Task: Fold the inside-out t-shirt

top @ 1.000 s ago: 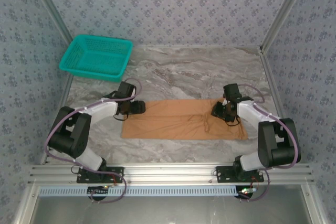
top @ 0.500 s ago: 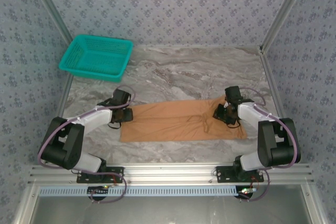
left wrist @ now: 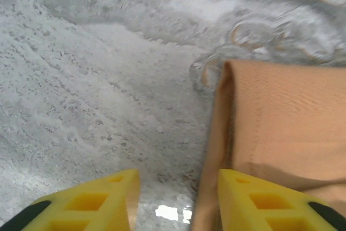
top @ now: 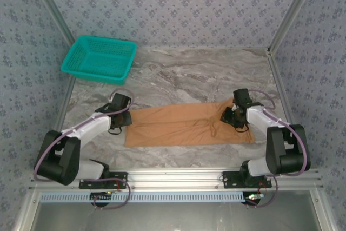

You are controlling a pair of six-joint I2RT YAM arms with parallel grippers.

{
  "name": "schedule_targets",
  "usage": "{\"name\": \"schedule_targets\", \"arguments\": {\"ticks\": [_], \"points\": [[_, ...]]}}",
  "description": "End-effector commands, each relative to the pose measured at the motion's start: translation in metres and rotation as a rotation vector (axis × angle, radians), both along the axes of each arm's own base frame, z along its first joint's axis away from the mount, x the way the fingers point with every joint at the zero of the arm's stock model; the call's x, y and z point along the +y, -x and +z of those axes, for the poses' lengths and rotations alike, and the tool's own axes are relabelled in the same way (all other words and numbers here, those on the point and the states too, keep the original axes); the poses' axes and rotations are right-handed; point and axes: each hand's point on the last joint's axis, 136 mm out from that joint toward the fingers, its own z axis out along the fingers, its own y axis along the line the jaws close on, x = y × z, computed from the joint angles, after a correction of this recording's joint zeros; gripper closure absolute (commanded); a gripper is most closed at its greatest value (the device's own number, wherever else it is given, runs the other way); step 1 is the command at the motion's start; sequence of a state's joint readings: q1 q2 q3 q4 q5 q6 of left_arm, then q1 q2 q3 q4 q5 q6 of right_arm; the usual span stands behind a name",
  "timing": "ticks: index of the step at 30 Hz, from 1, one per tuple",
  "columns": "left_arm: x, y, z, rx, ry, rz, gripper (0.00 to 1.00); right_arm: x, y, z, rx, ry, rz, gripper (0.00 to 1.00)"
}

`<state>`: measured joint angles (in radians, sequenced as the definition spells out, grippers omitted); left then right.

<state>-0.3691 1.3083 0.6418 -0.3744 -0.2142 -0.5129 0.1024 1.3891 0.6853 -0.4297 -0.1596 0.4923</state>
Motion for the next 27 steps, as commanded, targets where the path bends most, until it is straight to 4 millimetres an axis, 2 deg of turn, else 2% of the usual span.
{"name": "schedule_targets", "arguments": {"ticks": [1,6,9,12,17,24,27], "points": [[-0.034,-0.011,0.036,-0.114,0.112,-0.087,0.52,0.000,-0.009,0.027,-0.089,0.007,0.026,0.62],[-0.093,-0.015,0.050,-0.151,0.288,-0.265,0.46,-0.008,-0.009,0.040,-0.122,0.044,0.013,0.59],[-0.121,-0.012,0.037,-0.079,0.394,-0.342,0.45,-0.014,-0.014,0.036,-0.129,0.073,-0.012,0.59],[-0.123,-0.011,0.023,-0.013,0.380,-0.350,0.45,-0.016,-0.019,0.033,-0.129,0.088,-0.023,0.59],[-0.109,-0.008,0.001,0.057,0.303,-0.320,0.44,-0.014,-0.026,0.017,-0.077,0.083,-0.028,0.59],[-0.099,-0.001,-0.019,0.114,0.259,-0.294,0.43,-0.014,-0.024,0.001,-0.032,0.094,-0.012,0.59],[-0.098,0.000,-0.021,0.114,0.265,-0.286,0.43,-0.013,-0.029,-0.005,-0.019,0.095,-0.007,0.59]]}}
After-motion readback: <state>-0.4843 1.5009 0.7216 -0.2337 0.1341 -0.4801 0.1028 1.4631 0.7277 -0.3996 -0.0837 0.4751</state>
